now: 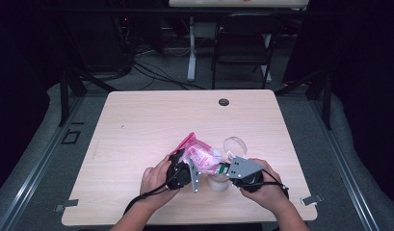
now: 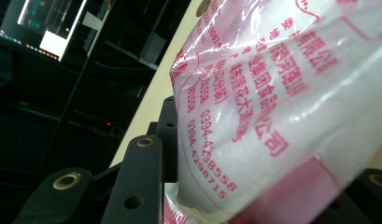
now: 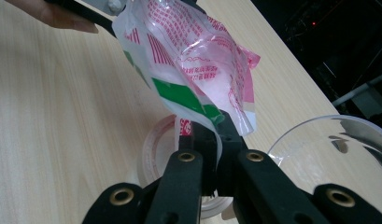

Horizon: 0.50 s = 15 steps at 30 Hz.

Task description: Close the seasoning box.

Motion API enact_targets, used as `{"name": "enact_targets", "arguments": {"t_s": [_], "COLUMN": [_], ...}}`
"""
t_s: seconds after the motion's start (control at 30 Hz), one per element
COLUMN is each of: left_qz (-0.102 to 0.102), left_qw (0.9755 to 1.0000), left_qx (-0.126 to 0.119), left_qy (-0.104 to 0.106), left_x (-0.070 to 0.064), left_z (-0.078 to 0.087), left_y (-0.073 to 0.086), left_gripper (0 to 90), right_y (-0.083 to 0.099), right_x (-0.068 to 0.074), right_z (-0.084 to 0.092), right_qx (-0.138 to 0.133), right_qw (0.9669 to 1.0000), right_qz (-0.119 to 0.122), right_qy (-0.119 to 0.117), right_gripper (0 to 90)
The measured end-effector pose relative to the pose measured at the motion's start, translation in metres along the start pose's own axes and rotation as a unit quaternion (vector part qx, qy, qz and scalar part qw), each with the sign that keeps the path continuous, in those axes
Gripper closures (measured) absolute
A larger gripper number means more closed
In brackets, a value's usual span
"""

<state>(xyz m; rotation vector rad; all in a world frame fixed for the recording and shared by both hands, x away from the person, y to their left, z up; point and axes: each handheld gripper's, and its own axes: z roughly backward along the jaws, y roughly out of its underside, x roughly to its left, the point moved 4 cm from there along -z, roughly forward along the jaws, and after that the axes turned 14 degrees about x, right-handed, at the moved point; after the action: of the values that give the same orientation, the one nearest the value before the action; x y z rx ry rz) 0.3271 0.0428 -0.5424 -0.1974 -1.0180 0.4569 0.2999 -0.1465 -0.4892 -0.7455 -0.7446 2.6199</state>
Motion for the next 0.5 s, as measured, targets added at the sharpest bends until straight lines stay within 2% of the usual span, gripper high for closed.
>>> {"name": "enact_targets", "arguments": {"t_s": [0.03,0.07,0.13,0.27,0.3,0.37,0.5], "left_qz": [0.006,0.002,0.008,0.003,0.009,-0.001,0.012], "left_qw": [1.0000,1.0000,1.0000,1.0000,0.9999,0.9999,0.9996], "left_qx": [-0.004,0.001,-0.002,0.005,0.000,0.008,0.002], "left_qy": [0.000,0.001,0.005,0.007,0.009,0.009,0.024], "left_x": [-0.0016,-0.0020,-0.0039,-0.0056,-0.0073,-0.0079,-0.0110], "left_z": [-0.0004,0.0001,-0.0008,-0.0014,-0.0023,-0.0025,-0.0048], "left_y": [0.0003,0.0012,0.0016,0.0034,0.0034,0.0046,0.0060], "left_gripper": [68.9,68.9,68.9,68.9,68.9,68.9,68.9], "right_y": [-0.0004,-0.0007,-0.0010,-0.0014,-0.0014,-0.0012,-0.0015], "right_x": [0.0003,0.0005,0.0010,0.0018,0.0020,0.0020,0.0030], "right_z": [0.0000,0.0000,0.0000,-0.0006,-0.0008,-0.0010,-0.0020], "right_qx": [-0.001,-0.001,-0.002,0.000,0.000,0.002,0.003], "right_qw": [1.0000,1.0000,1.0000,1.0000,1.0000,1.0000,1.0000], "right_qz": [0.000,0.000,0.000,0.002,0.002,0.004,0.004], "right_qy": [0.001,0.002,0.001,0.000,0.000,0.002,-0.001], "right_gripper": [90.0,90.0,90.0,90.0,90.0,90.0,90.0]}}
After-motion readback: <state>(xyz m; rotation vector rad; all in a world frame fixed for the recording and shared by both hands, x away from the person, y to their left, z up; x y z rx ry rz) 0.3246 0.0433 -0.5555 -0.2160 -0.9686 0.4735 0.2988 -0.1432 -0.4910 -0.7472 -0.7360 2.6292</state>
